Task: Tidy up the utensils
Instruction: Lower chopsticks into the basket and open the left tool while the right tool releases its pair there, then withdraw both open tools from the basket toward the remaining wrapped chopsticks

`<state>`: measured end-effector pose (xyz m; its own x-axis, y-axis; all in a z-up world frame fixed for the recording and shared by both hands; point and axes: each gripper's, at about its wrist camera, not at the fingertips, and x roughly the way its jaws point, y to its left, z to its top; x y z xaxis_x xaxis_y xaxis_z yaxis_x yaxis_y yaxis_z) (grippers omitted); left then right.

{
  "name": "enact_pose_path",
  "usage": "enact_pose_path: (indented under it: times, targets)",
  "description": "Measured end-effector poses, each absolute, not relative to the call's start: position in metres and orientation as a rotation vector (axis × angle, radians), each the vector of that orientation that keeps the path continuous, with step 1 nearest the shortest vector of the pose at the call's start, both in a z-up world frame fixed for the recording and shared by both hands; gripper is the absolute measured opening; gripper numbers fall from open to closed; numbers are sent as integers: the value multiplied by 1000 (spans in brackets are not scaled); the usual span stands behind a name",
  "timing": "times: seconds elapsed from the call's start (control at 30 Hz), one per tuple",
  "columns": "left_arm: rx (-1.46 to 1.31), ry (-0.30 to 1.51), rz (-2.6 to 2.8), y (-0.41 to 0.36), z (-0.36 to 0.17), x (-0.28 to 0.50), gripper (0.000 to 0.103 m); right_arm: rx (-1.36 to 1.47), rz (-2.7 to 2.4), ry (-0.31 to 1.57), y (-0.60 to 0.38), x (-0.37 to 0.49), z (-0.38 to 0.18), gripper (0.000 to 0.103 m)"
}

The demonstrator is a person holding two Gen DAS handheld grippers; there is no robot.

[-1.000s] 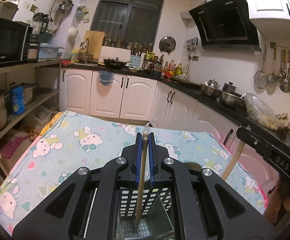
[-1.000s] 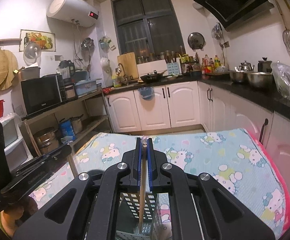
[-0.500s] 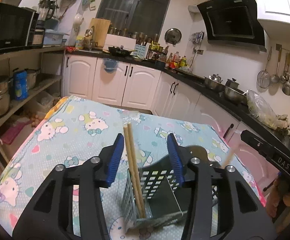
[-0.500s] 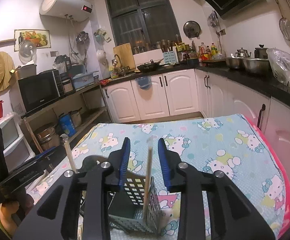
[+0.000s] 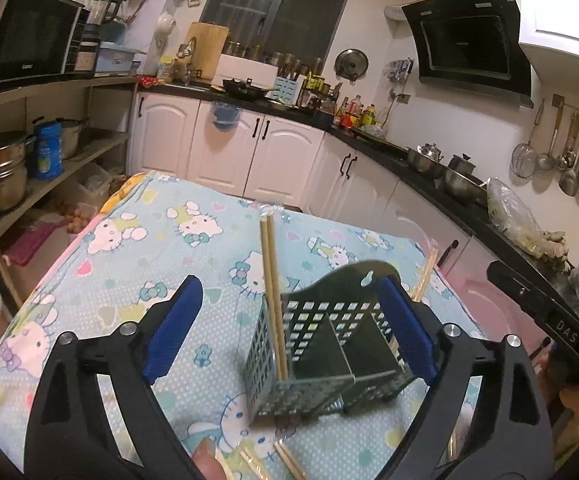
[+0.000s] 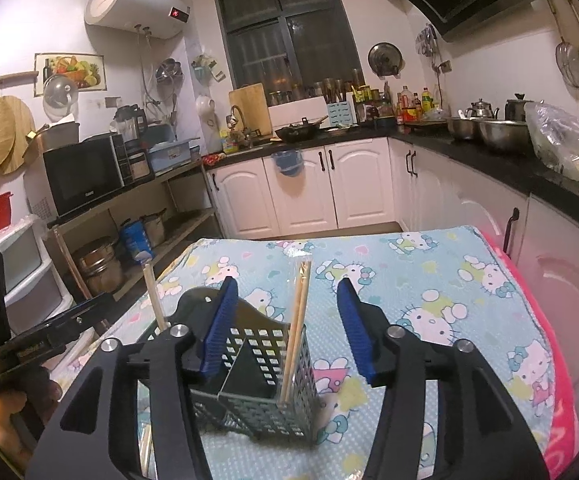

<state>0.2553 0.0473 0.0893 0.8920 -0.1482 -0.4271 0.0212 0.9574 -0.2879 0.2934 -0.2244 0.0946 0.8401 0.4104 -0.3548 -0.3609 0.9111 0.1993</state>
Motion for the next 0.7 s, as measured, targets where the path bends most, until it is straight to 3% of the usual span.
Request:
enact_pose_path:
  times: [0.13, 0.7]
  targets:
    - [-296, 469, -102, 49, 89, 244, 91, 101, 407, 398, -226, 276, 96, 60]
    - [-313, 483, -99, 50, 87, 199, 92, 58, 424, 457, -223, 228, 91, 60]
